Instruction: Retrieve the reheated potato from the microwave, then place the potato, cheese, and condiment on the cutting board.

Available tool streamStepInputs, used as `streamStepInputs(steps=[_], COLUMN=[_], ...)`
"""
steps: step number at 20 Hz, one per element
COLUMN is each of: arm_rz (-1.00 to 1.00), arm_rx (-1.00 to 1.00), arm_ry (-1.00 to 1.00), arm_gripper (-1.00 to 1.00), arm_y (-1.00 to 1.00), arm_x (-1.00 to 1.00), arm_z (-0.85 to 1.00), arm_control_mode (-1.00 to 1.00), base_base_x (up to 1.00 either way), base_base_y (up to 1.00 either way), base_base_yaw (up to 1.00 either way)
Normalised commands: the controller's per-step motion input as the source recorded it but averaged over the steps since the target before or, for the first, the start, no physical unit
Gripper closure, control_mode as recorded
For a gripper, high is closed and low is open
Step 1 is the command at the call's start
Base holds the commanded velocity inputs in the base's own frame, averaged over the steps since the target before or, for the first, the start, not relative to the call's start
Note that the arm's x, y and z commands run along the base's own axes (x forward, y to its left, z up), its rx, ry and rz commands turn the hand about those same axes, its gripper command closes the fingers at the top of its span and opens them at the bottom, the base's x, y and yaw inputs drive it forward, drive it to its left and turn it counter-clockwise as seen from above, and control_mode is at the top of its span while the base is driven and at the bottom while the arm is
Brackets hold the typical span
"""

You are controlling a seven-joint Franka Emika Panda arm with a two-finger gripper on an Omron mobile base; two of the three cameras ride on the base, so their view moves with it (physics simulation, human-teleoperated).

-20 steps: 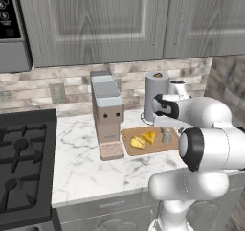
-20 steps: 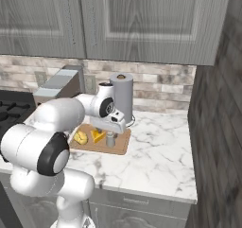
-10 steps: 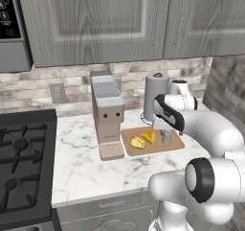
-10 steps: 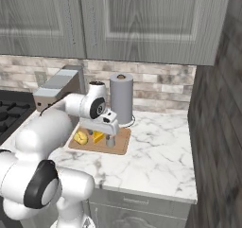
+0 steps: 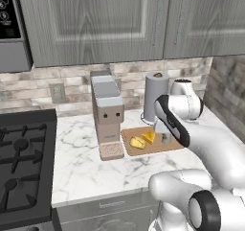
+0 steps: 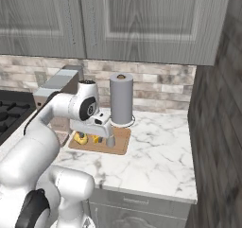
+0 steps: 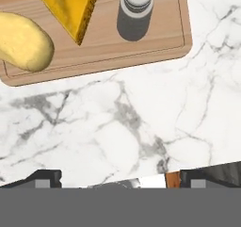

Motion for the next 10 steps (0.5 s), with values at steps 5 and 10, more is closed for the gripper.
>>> streamStepInputs(steps=[5,10], arm_rz=[0.05,0.08], arm_rx=[0.0,0.0], arm_ry=[-0.15,-0.03], arm_gripper=[-1.0,-1.0], arm_y=[0.12,0.09], arm_x=[-0.5,-0.41], arm_z=[0.18,0.32], arm_control_mode=[-1.0,-1.0], base_base_x=[0.0,0.0], base_base_y=[0.0,0.0], base_base_yaw=[0.0,0.0])
